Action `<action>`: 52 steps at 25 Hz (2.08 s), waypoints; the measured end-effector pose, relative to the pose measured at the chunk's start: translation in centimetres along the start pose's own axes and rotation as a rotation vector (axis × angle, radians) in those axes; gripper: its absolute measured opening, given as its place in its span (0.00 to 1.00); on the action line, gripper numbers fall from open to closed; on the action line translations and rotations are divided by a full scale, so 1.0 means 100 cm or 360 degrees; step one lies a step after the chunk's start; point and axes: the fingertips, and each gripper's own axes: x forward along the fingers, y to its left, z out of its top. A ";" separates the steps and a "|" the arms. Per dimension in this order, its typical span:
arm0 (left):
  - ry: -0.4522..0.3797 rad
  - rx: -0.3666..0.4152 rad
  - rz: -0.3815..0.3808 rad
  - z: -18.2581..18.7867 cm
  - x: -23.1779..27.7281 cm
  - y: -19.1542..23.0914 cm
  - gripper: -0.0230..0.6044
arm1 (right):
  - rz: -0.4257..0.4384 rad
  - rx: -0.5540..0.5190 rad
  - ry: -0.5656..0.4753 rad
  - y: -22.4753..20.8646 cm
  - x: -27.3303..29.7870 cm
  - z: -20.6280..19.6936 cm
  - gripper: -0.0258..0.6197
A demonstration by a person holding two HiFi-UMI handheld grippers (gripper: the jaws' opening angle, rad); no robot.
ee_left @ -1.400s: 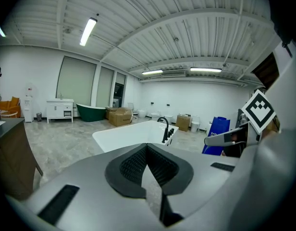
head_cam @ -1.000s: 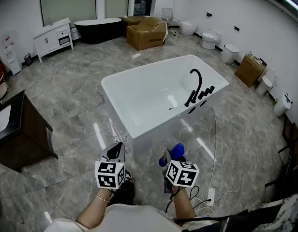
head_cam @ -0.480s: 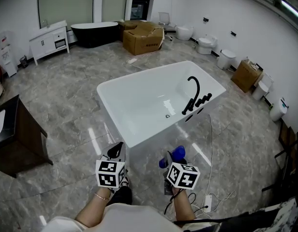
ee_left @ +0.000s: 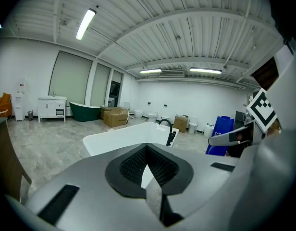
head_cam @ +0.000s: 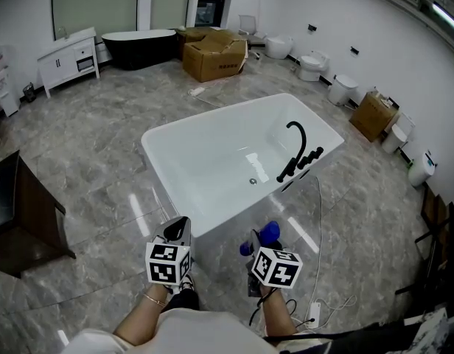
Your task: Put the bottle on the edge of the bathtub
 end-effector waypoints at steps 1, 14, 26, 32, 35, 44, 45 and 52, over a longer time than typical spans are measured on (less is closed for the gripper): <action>0.0007 0.0003 -0.0007 0.002 0.006 0.002 0.05 | -0.0005 0.0001 -0.0001 0.000 0.005 0.004 0.30; 0.0037 0.0028 -0.0038 0.032 0.074 0.043 0.05 | -0.0030 0.0032 -0.0008 0.004 0.076 0.046 0.30; 0.0091 0.0075 -0.0069 0.046 0.128 0.079 0.05 | -0.0056 0.0087 0.0005 0.008 0.135 0.067 0.30; 0.0108 0.0062 -0.0081 0.052 0.153 0.091 0.05 | -0.0072 0.0072 0.0023 0.007 0.156 0.080 0.30; 0.0114 0.0036 -0.0081 0.053 0.164 0.098 0.05 | -0.0077 0.0043 0.0031 0.009 0.166 0.087 0.30; 0.0126 -0.0047 -0.0065 0.050 0.186 0.110 0.05 | -0.0085 -0.0050 0.0051 0.013 0.184 0.098 0.30; 0.0135 -0.0060 -0.0061 0.047 0.188 0.110 0.05 | -0.0081 -0.0048 0.0060 0.012 0.186 0.097 0.30; 0.0269 -0.0155 -0.0012 0.020 0.196 0.110 0.05 | -0.0084 0.0030 0.0169 -0.010 0.200 0.082 0.30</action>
